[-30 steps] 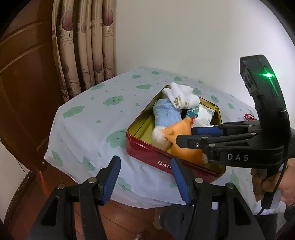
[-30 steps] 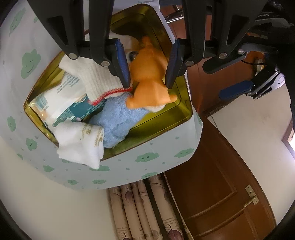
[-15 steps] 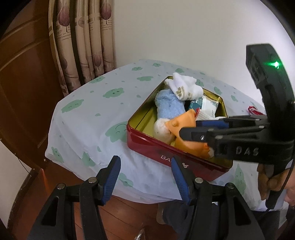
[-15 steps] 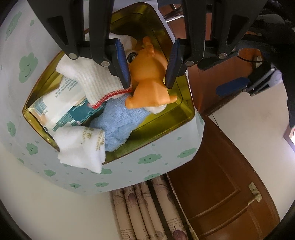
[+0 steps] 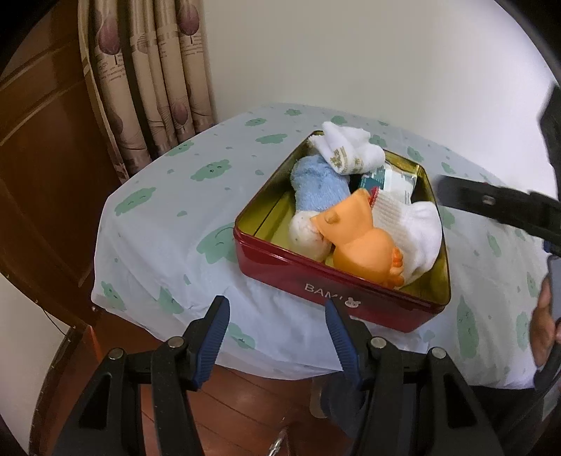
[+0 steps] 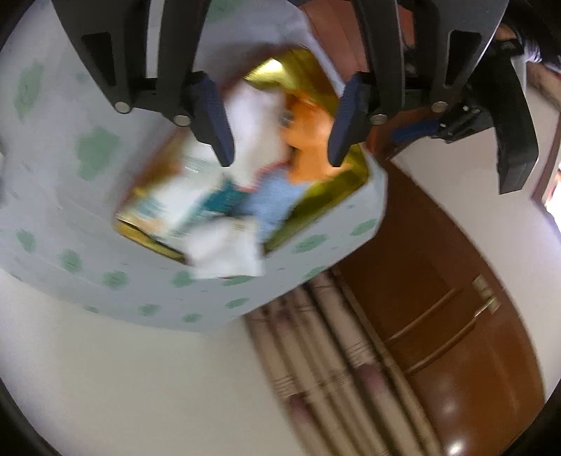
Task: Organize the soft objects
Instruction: 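Lower the orange plush toy into the tin and open the right gripper, then grasp the red ribbon cloth with the left gripper and lift it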
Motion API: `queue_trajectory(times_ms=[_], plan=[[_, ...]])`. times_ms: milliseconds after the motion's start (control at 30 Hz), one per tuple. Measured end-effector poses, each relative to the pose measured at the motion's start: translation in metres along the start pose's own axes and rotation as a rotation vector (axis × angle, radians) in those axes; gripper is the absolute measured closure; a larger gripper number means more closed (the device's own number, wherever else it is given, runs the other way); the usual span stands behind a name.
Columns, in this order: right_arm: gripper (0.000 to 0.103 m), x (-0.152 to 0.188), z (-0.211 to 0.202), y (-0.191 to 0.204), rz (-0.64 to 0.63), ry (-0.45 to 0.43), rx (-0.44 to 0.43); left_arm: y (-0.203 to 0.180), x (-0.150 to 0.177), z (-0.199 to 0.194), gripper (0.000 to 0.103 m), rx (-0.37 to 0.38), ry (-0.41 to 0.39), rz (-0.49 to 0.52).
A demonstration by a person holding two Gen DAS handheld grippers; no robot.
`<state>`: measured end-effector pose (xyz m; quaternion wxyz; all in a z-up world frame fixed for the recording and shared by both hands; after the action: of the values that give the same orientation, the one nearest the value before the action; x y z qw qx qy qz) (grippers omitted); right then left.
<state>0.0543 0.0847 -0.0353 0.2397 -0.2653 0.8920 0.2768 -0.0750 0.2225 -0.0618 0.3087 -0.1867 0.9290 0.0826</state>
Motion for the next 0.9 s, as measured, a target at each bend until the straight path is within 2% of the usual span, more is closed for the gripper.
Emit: queue_trajectory(times_ms=[100,200,333,433,500,567,733,900], plan=[[0.039,0.022,-0.025,-0.053,0.107,-0.011,0.098,0.0,0.0,-0.001,0.045,-0.011,-0.006,0.006],[0.038,0.052,-0.061,-0.115,0.223,-0.025,0.232,0.002,-0.002,-0.005,0.045,-0.015,-0.022,-0.005],[0.034,0.094,-0.117,-0.195,0.336,-0.034,0.449,0.003,-0.002,-0.005,0.045,-0.043,-0.026,-0.001],[0.026,0.116,-0.152,-0.238,0.363,-0.016,0.619,-0.001,-0.003,-0.008,0.045,-0.07,-0.041,0.021],[0.025,0.125,-0.17,-0.259,0.369,-0.014,0.675,-0.003,-0.004,-0.011,0.045,-0.1,-0.057,0.045],[0.017,0.133,-0.187,-0.278,0.365,-0.005,0.753,-0.008,-0.005,-0.017,0.045,-0.114,-0.083,0.068],[0.016,0.154,-0.219,-0.311,0.374,-0.002,0.851,-0.033,-0.01,-0.037,0.045,-0.093,-0.123,0.141],[0.008,0.17,-0.233,-0.324,0.474,-0.067,0.798,-0.079,-0.018,-0.043,0.045,0.009,-0.095,0.209]])
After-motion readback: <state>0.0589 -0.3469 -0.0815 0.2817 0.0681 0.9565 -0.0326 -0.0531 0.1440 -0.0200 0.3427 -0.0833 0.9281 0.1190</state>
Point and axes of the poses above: each gripper's, at about its wrist camera, not at the fingertips, and z roughly the way its jaws point, y to its left, x to its underside, the point moved 8 cm from there along z, roughly the way its jaws point, and after that the axes turned 2 degrees about -x, right-handed, at the moved point
